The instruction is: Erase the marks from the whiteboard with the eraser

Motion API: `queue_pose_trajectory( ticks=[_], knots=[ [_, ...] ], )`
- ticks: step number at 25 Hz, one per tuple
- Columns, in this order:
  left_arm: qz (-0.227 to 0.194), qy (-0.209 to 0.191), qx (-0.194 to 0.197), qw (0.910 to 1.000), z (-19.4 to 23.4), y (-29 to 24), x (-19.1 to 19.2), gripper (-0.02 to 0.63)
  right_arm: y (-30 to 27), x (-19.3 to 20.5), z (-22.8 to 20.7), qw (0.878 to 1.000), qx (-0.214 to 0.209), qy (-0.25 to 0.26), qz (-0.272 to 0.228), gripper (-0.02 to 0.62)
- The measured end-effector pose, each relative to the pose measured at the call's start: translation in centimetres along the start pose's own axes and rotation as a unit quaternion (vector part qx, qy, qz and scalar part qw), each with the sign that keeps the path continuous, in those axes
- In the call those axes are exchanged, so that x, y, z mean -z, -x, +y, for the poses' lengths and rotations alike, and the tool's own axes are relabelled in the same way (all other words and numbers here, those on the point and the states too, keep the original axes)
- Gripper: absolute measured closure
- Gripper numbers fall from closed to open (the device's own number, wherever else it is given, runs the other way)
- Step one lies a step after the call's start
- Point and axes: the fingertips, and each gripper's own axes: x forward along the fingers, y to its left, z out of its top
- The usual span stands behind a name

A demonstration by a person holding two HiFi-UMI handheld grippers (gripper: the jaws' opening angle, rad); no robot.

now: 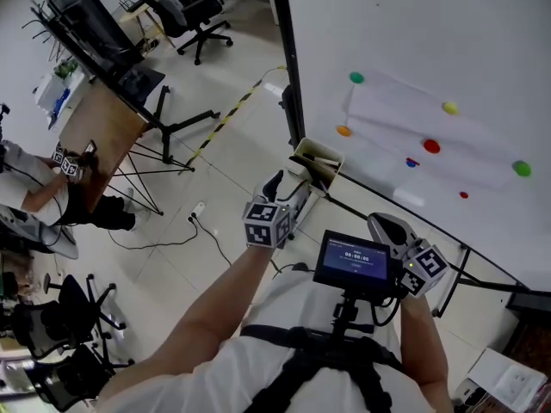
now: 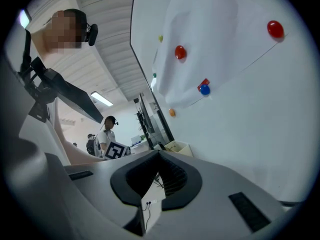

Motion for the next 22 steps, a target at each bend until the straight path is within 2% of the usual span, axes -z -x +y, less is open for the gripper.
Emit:
queue_pose_trajectory(
  ticks=[2,4,6,7,8,9,11,14,17,20,22],
  knots=[
    [0.005,-0.018,-0.020,0.9996,-0.1,-1.0,-0.3,0.291,0.5,-0.6,-1.2,1.000,-0.003,-0.001,-0.002,0.584],
    [0.020,-0.066,-0.042,0.9967,-0.7,-2.1,-0.3,0.291,0.8,-1.0,-2.4,1.000,-0.007,-0.005,-0.004,0.584],
    [0.040,-0.146,-0.071,0.9859,-1.7,-2.3,-0.4,0.300,0.9,-1.1,-3.2,1.000,-0.010,-0.011,-0.006,0.584],
    [0.046,-0.182,-0.081,0.9788,-2.3,-2.1,-0.3,0.353,0.9,-1.2,-3.4,1.000,-0.012,-0.013,-0.006,0.584],
    [0.050,-0.208,-0.086,0.9731,-2.8,-2.0,-0.3,0.357,0.9,-1.2,-3.5,1.000,-0.013,-0.016,-0.005,0.584],
    [0.051,-0.221,-0.086,0.9701,-3.3,-2.0,-0.2,0.364,0.9,-1.3,-3.6,1.000,-0.014,-0.019,-0.005,0.584],
    [0.050,-0.225,-0.081,0.9697,-3.7,-2.3,-0.3,0.366,0.8,-1.5,-3.8,1.000,-0.019,-0.023,-0.005,0.584],
    [0.049,-0.215,-0.055,0.9738,-3.6,-3.0,-0.3,0.359,0.6,-1.7,-4.6,0.999,-0.024,-0.029,-0.004,0.584],
    [0.035,-0.211,0.008,0.9768,-3.7,-2.8,-0.5,0.351,0.5,-1.6,-4.9,0.999,-0.025,-0.036,-0.002,0.584],
    [0.034,-0.216,0.070,0.9732,-3.6,-2.7,-0.5,0.339,0.4,-1.3,-4.9,0.999,-0.025,-0.041,0.002,0.584],
    [0.031,-0.226,0.097,0.9689,-3.5,-2.9,-0.5,0.331,0.3,-1.1,-5.1,0.999,-0.024,-0.044,0.003,0.584]
  ],
)
